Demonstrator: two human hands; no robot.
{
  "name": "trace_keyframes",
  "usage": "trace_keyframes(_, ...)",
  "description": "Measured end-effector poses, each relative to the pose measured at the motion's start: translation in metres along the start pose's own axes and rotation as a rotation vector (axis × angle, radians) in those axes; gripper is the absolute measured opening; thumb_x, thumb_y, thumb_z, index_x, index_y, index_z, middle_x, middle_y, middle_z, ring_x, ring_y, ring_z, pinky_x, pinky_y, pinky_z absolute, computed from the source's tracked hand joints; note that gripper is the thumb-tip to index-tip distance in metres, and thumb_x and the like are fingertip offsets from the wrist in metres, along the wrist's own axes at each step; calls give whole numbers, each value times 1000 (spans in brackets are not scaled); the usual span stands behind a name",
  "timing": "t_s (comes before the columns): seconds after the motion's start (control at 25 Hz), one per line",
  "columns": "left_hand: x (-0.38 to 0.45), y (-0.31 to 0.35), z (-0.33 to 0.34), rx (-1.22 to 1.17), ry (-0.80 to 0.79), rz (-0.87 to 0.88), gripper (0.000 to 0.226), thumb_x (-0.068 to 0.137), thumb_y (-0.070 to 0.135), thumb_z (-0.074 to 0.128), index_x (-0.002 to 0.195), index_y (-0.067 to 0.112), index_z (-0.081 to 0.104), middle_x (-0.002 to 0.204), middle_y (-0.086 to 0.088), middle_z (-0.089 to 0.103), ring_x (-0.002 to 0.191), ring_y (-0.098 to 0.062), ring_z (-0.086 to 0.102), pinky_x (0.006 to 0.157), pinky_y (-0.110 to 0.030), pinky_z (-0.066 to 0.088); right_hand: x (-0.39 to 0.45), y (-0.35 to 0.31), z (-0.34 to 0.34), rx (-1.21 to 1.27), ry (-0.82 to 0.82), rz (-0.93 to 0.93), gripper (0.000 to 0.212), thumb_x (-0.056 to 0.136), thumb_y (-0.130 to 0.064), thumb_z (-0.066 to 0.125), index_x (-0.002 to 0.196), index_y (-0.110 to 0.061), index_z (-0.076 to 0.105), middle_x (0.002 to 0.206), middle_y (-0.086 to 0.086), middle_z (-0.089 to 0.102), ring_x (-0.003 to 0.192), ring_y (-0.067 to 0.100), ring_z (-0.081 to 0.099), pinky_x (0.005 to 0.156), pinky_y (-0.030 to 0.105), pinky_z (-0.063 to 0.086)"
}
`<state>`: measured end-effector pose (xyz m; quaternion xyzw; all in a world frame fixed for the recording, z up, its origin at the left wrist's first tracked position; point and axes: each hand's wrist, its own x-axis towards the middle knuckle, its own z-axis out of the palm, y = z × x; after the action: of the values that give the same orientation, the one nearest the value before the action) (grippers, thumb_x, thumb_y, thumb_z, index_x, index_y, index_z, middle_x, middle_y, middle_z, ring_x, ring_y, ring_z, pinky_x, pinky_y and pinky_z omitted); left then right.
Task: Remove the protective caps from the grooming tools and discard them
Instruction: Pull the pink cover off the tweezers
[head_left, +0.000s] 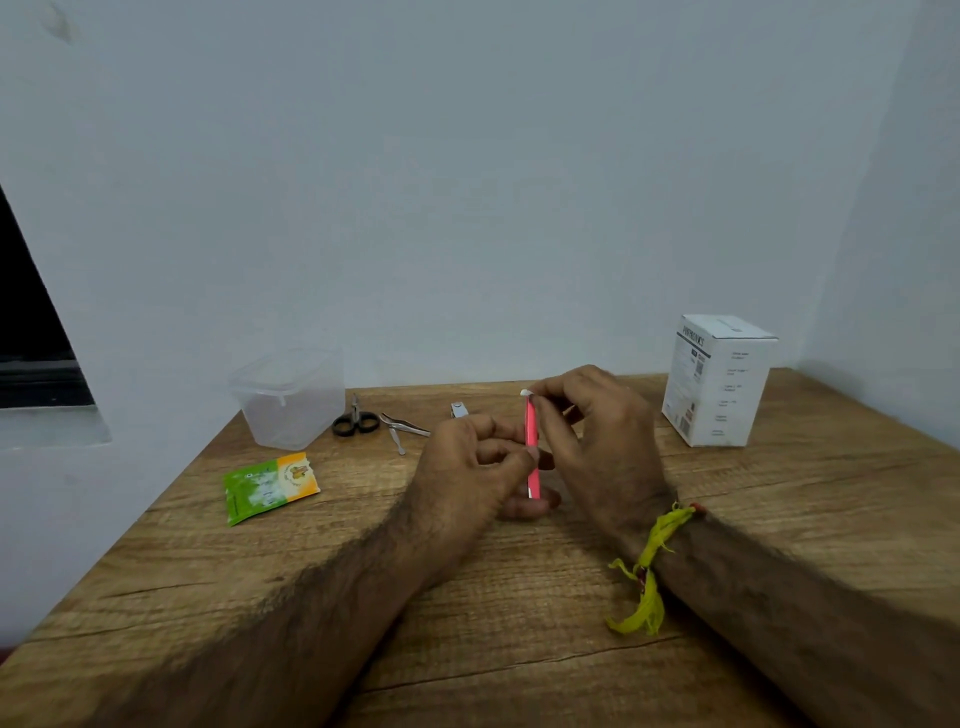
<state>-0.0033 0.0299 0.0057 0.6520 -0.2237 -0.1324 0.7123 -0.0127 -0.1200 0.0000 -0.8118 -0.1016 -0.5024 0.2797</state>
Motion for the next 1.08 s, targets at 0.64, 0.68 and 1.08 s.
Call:
trace_keyframes(0.64, 1, -2, -4, -106, 24, 40, 20, 91, -1, 66, 112, 0, 63, 97, -24, 74, 74, -38, 75, 58, -30, 61, -1, 1, -3, 145, -13, 10, 9, 86, -1, 73, 90, -8, 77, 82, -2, 70, 77, 7, 66, 70, 22, 55)
trace_keyframes(0.68, 1, -1, -4, -126, 25, 41, 21, 91, -1, 66, 111, -1, 64, 96, -25, 73, 72, -37, 75, 57, -30, 61, -1, 1, -4, 172, -17, 13, 10, 85, 0, 73, 90, -8, 77, 82, -2, 71, 77, 7, 66, 71, 19, 54)
trace_keyframes(1.08, 2, 0, -8, -172, -5, 34, 21, 93, 4, 63, 114, -2, 66, 98, -28, 73, 70, -32, 74, 57, -27, 61, -1, 0, -5, 253, -14, 44, 8, 84, 2, 74, 90, -4, 77, 82, 1, 73, 78, 9, 69, 71, 20, 56)
